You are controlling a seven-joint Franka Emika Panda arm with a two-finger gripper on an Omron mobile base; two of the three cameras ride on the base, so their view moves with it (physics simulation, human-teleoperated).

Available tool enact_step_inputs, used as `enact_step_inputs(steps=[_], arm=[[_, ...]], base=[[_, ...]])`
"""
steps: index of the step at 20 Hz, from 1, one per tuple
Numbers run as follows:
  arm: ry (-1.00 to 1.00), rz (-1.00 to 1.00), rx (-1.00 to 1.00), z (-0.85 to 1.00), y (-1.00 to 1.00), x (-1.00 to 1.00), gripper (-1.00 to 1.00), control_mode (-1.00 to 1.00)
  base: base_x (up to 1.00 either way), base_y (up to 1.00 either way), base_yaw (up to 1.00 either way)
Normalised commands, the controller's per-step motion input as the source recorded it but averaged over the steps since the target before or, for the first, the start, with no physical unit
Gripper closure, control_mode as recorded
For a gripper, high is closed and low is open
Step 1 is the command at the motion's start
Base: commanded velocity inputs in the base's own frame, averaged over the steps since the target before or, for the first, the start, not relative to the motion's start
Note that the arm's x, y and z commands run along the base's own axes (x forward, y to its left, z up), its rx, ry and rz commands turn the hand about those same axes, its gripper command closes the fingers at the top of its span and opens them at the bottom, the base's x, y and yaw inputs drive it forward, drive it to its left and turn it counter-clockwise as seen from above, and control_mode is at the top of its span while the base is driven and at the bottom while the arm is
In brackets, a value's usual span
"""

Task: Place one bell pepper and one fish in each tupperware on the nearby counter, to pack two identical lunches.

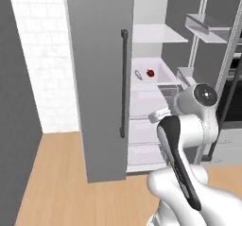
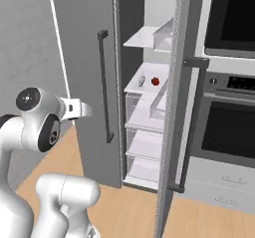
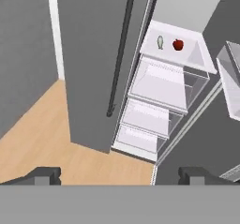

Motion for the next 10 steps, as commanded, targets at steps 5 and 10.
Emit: enact_step_inputs(steps=[5, 10], arm=[[0.00, 0.00, 0.00, 0.00, 0.00, 0.00, -1.00, 1.00], [0.00, 0.00, 0.00, 0.00, 0.00, 0.00, -1.00, 1.00]], base=[[0.59, 0.13, -0.34], [0.35, 0.16, -0.22]])
